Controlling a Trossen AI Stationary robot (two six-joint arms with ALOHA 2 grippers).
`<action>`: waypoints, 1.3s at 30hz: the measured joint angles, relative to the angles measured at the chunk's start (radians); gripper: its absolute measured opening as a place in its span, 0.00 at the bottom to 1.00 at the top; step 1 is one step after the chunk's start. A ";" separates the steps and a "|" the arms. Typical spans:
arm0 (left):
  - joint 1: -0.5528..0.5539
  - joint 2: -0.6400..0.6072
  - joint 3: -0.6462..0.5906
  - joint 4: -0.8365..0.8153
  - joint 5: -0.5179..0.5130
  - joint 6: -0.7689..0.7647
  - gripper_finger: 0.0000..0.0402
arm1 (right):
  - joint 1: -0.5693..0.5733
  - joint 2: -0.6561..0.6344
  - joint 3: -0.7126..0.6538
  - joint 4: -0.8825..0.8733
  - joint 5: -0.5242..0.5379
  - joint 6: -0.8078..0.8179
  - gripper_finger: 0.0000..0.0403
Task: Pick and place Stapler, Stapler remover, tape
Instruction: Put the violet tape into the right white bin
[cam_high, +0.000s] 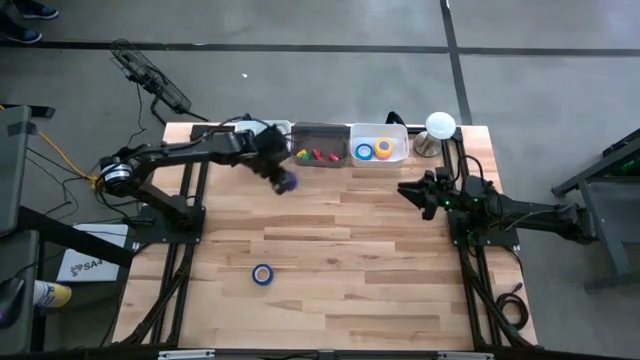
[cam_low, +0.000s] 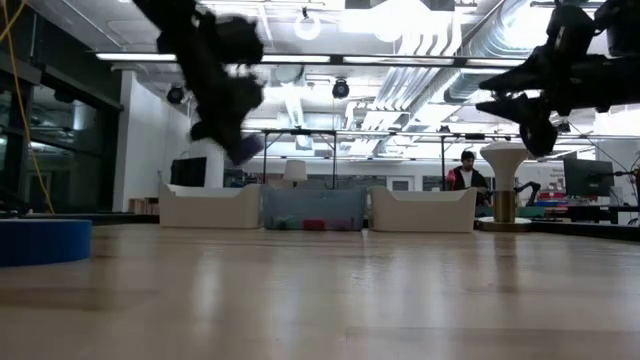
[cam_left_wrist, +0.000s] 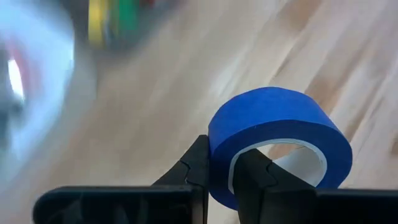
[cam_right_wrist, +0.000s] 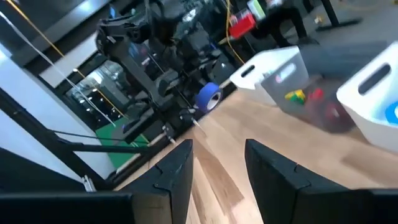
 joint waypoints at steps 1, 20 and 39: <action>-0.012 0.000 0.026 0.032 -0.013 0.033 0.08 | 0.000 0.004 0.000 0.016 0.000 -0.010 0.34; -0.116 0.000 0.141 0.594 -0.101 0.360 0.08 | 0.000 0.374 0.155 0.381 0.075 -0.363 0.34; -0.116 0.000 0.140 0.719 0.144 0.351 0.08 | 0.000 0.931 0.788 0.101 -0.171 -0.657 0.39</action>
